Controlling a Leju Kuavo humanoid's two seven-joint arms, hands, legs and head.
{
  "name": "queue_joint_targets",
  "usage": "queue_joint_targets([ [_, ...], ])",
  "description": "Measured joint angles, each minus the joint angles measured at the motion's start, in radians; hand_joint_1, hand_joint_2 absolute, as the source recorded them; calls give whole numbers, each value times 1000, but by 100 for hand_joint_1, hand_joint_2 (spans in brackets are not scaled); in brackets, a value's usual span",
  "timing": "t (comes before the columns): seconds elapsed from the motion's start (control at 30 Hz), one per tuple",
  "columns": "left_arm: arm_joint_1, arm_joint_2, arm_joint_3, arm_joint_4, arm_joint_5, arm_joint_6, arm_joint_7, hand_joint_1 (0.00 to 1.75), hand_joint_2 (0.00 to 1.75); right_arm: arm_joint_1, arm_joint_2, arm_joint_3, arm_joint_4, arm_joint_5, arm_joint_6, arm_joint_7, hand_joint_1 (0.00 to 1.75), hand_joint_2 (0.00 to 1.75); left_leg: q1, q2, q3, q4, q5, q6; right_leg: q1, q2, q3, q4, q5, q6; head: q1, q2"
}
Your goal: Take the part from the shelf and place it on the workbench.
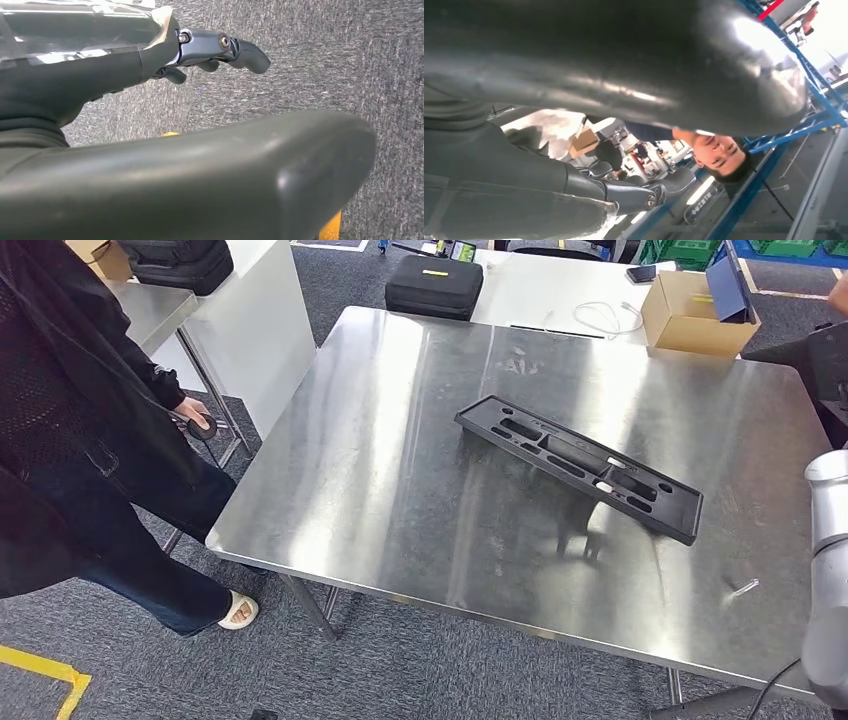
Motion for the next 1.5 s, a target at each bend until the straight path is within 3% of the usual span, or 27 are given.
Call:
queue_joint_targets([
  [0.4,0,-3,0,0,-1,0,0,0,0,8,-24,-44,0,-7,-11,10,0,0,0,-1,1,0,1,0,0,-1,0,0,0,0,0,0],
  [0.6,5,-3,-1,0,-3,0,-4,0,0,77,-135,-142,2,-132,-18,-34,0,0,0,-13,-1,1,0,1,0,-13,2,0,-3,4,0,0],
  [0.77,14,1,0,0,2,0,-16,0,0,213,-253,-267,15,-239,-36,-70,0,0,-2,-14,0,2,-4,6,0,-13,3,-1,-6,9,0,0],
  [0.83,16,2,0,0,5,-3,-19,0,0,346,-303,-344,10,-318,-44,-69,0,0,-1,-21,4,1,-7,8,5,-19,9,-3,-11,12,-1,0],
  [0.9,25,4,0,0,14,-9,-24,0,0,548,-322,-474,-8,-450,-44,-121,0,0,3,-35,8,1,-11,10,13,-32,23,-6,-18,14,4,0],
  [1.0,46,7,2,0,27,-13,-32,0,0,776,-294,-675,-12,-554,-45,-219,0,0,2,-39,14,0,-18,12,12,-36,30,-7,-24,13,9,0],
  [1.1,50,11,8,0,32,-12,-43,0,0,891,-268,-792,-12,-534,-58,-217,0,0,0,-27,18,-2,-21,14,9,-25,29,-7,-24,13,9,0],
  [1.3,51,11,14,0,23,-14,-48,0,0,1002,-209,-971,-89,-446,-66,-167,0,0,-3,-17,23,-2,-22,12,7,-16,30,-7,-24,13,9,0],
  [1.5,50,11,16,0,21,-12,-48,0,0,1039,-163,-1058,-153,-373,-66,-120,0,0,-5,-12,25,-2,-22,12,5,-11,31,-7,-24,13,9,0],
])
